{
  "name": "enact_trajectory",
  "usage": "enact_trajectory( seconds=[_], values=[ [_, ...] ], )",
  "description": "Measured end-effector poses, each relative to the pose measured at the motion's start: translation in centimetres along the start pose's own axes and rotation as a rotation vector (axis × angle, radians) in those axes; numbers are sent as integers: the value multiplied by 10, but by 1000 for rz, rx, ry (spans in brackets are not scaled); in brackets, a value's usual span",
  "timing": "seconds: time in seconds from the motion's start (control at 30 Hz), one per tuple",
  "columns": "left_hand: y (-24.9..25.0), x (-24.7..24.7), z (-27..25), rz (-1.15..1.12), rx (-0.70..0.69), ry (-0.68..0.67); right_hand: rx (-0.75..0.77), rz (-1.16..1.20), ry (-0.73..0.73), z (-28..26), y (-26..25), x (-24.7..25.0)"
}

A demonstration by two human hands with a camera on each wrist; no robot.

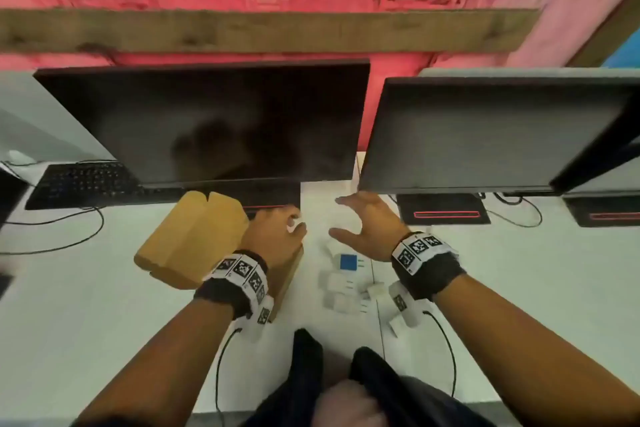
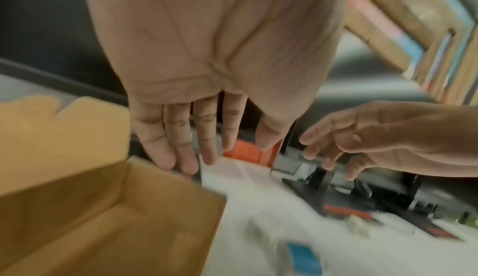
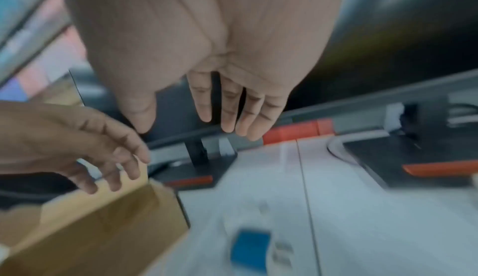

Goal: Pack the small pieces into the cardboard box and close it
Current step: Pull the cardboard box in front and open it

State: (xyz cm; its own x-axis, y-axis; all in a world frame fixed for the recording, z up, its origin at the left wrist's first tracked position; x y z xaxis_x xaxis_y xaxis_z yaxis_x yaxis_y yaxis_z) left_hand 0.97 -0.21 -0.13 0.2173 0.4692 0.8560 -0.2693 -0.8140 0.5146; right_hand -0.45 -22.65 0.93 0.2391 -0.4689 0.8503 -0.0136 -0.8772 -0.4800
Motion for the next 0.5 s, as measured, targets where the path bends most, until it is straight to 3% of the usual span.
enact_trajectory(
  seconds=[0.1, 0.2, 0.3, 0.5],
  values=[
    [-24, -34, -24, 161, 11, -237, -143, -44, -206, -10, 26, -44],
    [-48, -70, -49, 38, 158, -353, -190, -97, -354, -27, 46, -81],
    [-62, -95, -56, -25, 182, -485, -174, -196, -440, -36, 57, -106],
    [-68, -97, -47, -43, 130, -483, -98, -341, -424, -38, 59, -129]
  ],
)
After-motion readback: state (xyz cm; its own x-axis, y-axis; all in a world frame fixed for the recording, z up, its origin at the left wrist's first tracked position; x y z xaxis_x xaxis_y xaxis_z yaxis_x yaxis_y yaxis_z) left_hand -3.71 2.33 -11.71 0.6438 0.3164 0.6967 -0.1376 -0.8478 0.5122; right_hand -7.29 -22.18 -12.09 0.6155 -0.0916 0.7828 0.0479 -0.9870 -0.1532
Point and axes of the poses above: each hand's wrist, its own z-axis towards the middle knuckle, its own x-axis out of the back of the hand, y = z × x, the point moved 1 cm from there along z, towards the middle knuckle, and after that the axes turned 9 degrees about -x, right-handed, at the moved point
